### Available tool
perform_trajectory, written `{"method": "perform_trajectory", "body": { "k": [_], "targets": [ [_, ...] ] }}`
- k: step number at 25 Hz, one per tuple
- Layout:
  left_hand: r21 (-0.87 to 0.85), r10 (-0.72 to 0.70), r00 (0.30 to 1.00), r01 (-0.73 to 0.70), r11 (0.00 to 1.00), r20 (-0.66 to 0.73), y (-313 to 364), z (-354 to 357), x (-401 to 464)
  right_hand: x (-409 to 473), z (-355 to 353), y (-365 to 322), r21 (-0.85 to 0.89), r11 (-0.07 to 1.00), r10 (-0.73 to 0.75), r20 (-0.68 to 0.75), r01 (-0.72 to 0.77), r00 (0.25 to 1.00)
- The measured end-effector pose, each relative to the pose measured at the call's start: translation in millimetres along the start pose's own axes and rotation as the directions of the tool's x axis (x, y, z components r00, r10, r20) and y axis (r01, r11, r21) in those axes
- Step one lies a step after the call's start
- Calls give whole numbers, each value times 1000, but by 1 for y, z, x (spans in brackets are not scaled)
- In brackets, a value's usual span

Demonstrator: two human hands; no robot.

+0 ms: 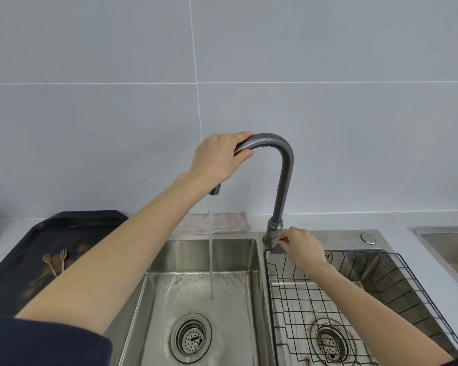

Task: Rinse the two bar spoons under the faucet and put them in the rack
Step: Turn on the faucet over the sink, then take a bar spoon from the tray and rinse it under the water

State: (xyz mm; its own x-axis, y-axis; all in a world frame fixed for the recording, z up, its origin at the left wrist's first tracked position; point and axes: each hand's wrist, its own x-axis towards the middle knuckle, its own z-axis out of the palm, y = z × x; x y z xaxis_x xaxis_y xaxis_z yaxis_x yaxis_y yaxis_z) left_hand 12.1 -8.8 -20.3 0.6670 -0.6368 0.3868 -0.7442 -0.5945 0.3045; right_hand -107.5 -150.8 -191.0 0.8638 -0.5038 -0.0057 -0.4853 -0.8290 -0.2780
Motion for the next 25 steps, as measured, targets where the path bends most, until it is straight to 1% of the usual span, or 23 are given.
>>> {"method": "perform_trajectory", "body": {
  "k": [4, 7, 10, 14, 19, 23, 25],
  "targets": [
    [41, 15, 999, -17, 999, 48, -1, 2, -4, -6, -5, -5, -47, 999, -25, -12, 24, 1000],
    [-6, 39, 994, -38, 999, 104, -4, 0, -15, -12, -7, -10, -90, 990, -111, -26, 108, 993],
    [-30, 47, 992, -44, 999, 117, -17, -2, -34, -20, -7, -20, -100, 981, -169, 8, 169, 986],
    [18, -26, 987, 24, 1000, 158, -41, 0, -73, -38, -6, -43, -115, 977, -174, 61, 180, 983],
    [146, -132, 953, 95, 985, 272, -72, 1, -122, -63, 1, -79, -76, 977, -191, 90, 198, 978],
    [175, -176, 931, 124, 977, 321, -108, -2, -158, -78, 15, -113, -82, 970, -219, 102, 227, 970],
    [180, -207, 917, 153, 972, 341, -128, -1, -176, -84, 25, -132, -75, 966, -237, 132, 248, 962]
  ]
}}
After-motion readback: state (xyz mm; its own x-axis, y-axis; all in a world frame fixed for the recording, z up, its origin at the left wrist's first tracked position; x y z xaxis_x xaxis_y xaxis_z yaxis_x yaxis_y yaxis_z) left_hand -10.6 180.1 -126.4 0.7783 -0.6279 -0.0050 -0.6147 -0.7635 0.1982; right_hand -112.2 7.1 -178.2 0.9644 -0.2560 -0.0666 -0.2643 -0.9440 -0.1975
